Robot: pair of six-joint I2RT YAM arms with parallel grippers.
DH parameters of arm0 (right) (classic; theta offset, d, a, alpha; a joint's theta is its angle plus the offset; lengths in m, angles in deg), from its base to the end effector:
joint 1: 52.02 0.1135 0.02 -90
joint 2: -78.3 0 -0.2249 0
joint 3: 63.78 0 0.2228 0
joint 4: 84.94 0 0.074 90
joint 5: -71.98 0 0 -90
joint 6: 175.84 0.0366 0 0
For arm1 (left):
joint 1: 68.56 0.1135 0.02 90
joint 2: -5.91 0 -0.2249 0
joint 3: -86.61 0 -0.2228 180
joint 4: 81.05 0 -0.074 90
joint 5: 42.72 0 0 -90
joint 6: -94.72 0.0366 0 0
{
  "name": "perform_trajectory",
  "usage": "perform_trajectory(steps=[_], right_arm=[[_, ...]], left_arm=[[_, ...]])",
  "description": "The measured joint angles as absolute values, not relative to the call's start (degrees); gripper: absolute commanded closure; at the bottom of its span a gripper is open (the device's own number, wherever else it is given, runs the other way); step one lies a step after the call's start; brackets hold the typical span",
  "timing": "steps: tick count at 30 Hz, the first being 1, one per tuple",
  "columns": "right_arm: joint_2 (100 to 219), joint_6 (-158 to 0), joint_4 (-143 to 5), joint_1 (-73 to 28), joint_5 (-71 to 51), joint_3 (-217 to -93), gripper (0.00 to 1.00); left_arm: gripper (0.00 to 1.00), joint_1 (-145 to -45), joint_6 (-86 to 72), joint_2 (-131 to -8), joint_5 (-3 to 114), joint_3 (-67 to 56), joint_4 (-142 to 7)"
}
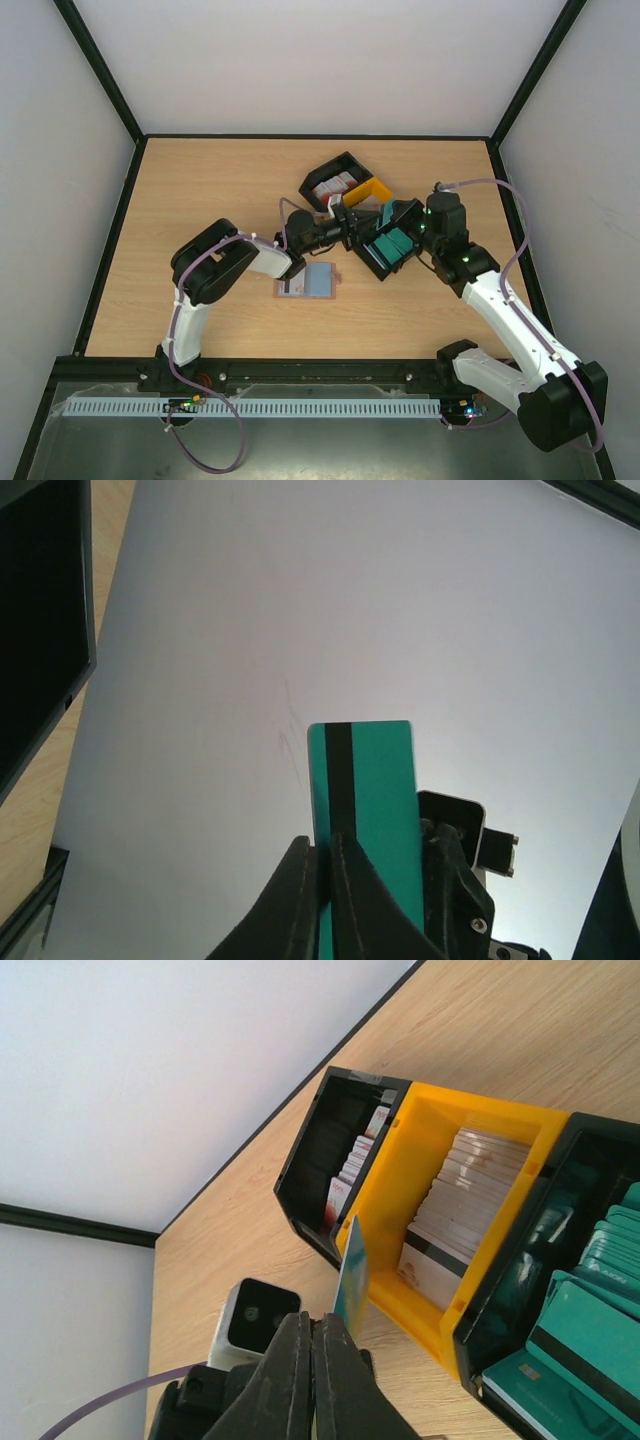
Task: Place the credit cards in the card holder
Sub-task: Pick up the credit card from the storage box.
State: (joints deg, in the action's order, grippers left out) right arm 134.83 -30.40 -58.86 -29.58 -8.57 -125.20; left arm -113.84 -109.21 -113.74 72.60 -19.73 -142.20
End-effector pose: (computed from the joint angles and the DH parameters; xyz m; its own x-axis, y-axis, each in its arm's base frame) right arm 0.2016 0.0898 0.2803 -0.6161 0.6245 -0.4800 -0.0187 0.5977 0.8015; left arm 0.2629 -0.2877 0.1767 -0.9272 -0.2379 0.2893 -0.2101 -0.3089 -0.9276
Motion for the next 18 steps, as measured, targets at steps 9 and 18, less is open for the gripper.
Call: perform_trajectory(steps=[9,18], right_arm=[[134.81,-30.2,-58.49,-30.17,-9.25,-123.96,0.86],[133.15,-30.03,-61.44,-29.97,-3.26,-122.73,0.9]], left_arm=[[0.97,-112.7,-107.87,-112.15,71.98,-20.56,-142.2],[0.97,-112.73,-105.8,-109.2,72.6,-20.86,-142.24]])
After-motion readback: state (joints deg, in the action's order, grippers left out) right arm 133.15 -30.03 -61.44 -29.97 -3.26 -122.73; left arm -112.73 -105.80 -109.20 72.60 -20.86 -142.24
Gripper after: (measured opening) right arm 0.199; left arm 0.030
